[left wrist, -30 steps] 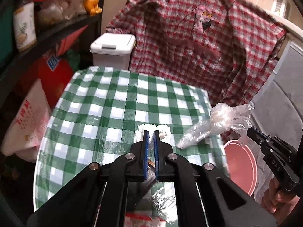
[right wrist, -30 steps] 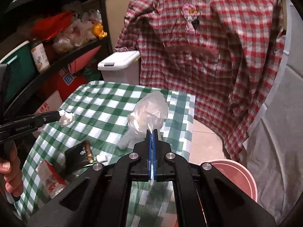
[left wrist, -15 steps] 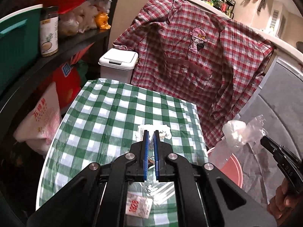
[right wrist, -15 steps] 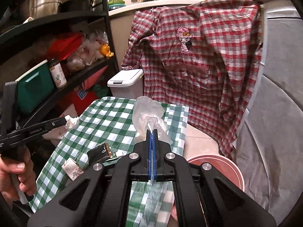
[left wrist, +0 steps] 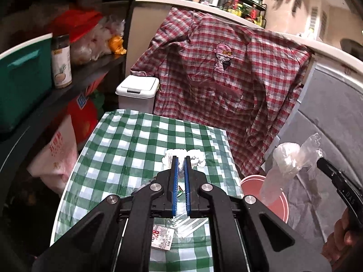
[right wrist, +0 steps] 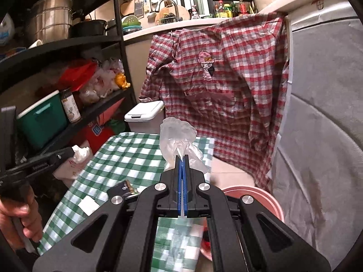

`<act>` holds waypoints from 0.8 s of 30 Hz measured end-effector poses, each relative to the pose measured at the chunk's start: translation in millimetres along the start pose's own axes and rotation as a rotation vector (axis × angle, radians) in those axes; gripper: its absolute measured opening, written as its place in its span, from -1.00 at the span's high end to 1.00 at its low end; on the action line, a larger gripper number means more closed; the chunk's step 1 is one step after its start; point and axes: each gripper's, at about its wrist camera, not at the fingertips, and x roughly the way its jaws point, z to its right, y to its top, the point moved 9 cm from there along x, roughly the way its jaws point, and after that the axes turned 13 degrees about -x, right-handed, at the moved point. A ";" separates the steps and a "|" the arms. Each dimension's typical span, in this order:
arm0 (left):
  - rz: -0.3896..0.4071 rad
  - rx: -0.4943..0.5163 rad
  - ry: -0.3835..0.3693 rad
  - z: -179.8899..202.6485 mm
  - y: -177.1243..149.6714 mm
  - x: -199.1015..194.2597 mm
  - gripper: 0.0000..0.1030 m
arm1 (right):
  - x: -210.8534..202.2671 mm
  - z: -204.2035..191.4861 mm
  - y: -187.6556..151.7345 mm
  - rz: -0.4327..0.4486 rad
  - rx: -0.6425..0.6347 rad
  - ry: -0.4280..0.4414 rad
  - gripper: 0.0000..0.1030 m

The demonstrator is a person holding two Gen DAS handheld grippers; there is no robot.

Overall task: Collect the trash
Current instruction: 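Carry the tissue ball and plastic bag over the pink bucket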

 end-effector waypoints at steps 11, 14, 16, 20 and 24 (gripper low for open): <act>-0.004 0.030 -0.033 24.8 -5.9 10.3 0.90 | -2.5 20.9 -6.4 0.005 -0.020 -0.062 0.98; -0.003 0.054 -0.043 35.0 -9.9 14.0 0.90 | -4.7 25.0 -5.9 0.013 -0.022 -0.075 0.98; -0.003 0.068 -0.053 41.9 -12.1 16.0 0.90 | -6.4 29.3 -6.1 0.016 -0.025 -0.089 0.98; -0.007 0.092 -0.069 56.4 -17.7 20.6 0.90 | -10.2 37.1 -7.1 0.020 -0.016 -0.104 0.98; -0.012 0.122 -0.084 72.6 -24.7 26.8 0.90 | -13.7 44.2 -7.5 0.025 -0.011 -0.119 0.98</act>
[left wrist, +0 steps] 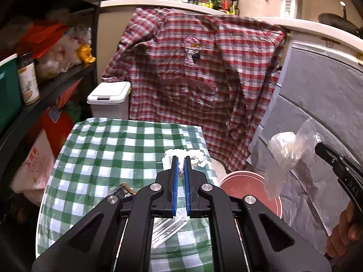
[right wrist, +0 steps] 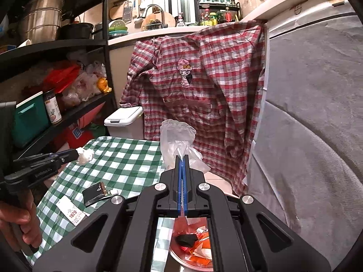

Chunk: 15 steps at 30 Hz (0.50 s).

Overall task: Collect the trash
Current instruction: 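Carry the tissue ball and plastic bag over the pink bucket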

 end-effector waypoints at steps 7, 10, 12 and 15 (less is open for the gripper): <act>-0.015 0.038 -0.028 25.6 -8.6 11.9 0.90 | 0.3 13.5 -5.1 -0.009 0.007 -0.020 0.98; -0.030 0.047 -0.042 35.3 -13.8 18.2 0.90 | 0.8 21.8 -7.8 -0.014 0.017 -0.033 0.98; -0.044 0.050 -0.054 41.9 -18.0 23.3 0.90 | 2.0 26.4 -10.4 -0.019 0.022 -0.043 0.98; -0.065 0.060 -0.074 52.0 -24.6 30.9 0.90 | 5.7 35.5 -15.8 -0.034 0.033 -0.056 0.98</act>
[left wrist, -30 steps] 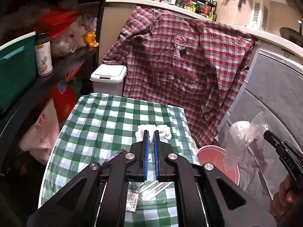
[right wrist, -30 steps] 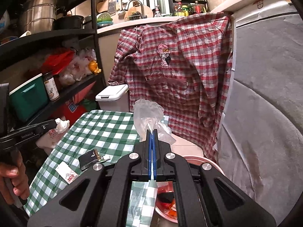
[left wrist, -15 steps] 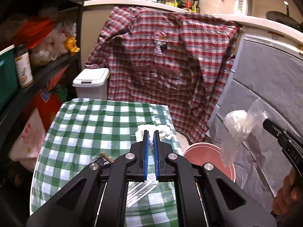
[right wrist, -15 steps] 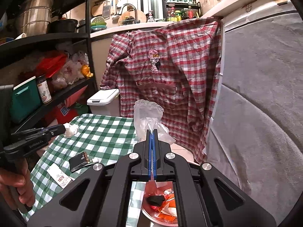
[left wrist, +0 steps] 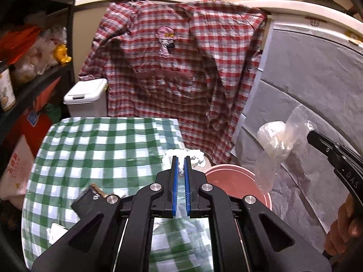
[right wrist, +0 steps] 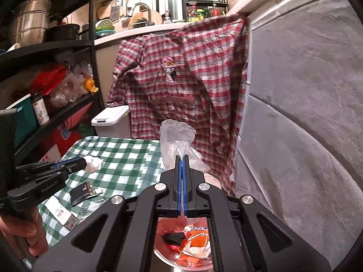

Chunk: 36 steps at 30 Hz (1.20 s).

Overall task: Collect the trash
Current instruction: 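Carry the tissue ball and plastic bag over the pink bucket, then open both tools over the pink bucket to drop the tissue and bag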

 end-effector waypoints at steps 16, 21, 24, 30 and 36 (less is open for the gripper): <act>-0.118 0.127 -0.074 54.3 -37.3 49.3 0.90 | 19.4 31.2 -18.4 -0.050 0.029 -0.027 0.98; -0.136 0.134 -0.093 63.4 -39.9 56.3 0.90 | 22.8 37.3 -21.7 -0.060 0.029 -0.031 0.98; -0.160 0.143 -0.122 71.9 -44.2 59.7 0.89 | 26.8 42.6 -24.4 -0.072 0.037 -0.039 0.97; -0.154 0.147 -0.150 80.1 -43.2 56.4 0.40 | 33.3 47.2 -29.1 -0.100 0.065 -0.035 0.47; -0.123 0.112 -0.150 65.3 -29.1 44.6 0.40 | 31.1 39.9 -24.9 -0.087 0.061 -0.032 0.43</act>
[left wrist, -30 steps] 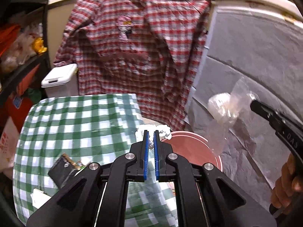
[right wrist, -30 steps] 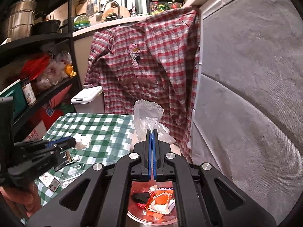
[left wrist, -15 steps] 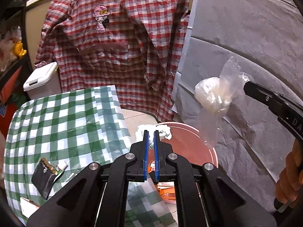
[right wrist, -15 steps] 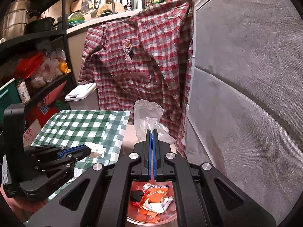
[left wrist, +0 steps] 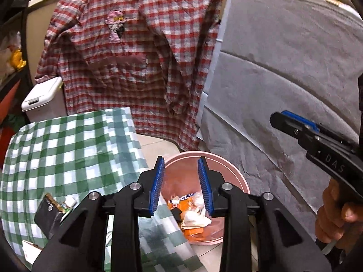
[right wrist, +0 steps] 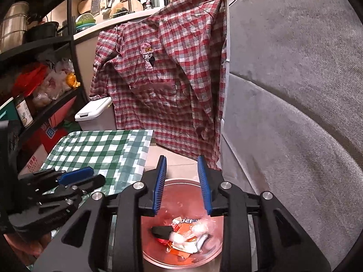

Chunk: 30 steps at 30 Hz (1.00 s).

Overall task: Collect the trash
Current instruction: 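Open both tools over the pink bucket to drop the tissue and bag, then grasp the white milk carton with the right tool while the left tool approaches the black pouch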

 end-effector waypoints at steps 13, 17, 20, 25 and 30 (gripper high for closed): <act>0.122 -0.058 0.064 -74.0 28.9 -79.7 0.41 | -17.5 -65.1 15.9 0.057 -0.072 0.093 0.43; 0.174 -0.081 0.106 -115.1 38.2 -117.7 0.41 | -21.1 -101.1 17.7 0.073 -0.120 0.154 0.43; 0.206 -0.103 0.146 -150.6 41.9 -144.1 0.41 | -23.0 -133.2 18.8 0.095 -0.143 0.212 0.43; 0.263 -0.138 0.203 -203.0 46.6 -185.8 0.42 | -18.4 -189.5 16.3 0.109 -0.202 0.300 0.29; 0.300 -0.185 0.242 -254.3 46.2 -220.6 0.42 | -13.5 -250.3 1.8 0.107 -0.306 0.384 -0.05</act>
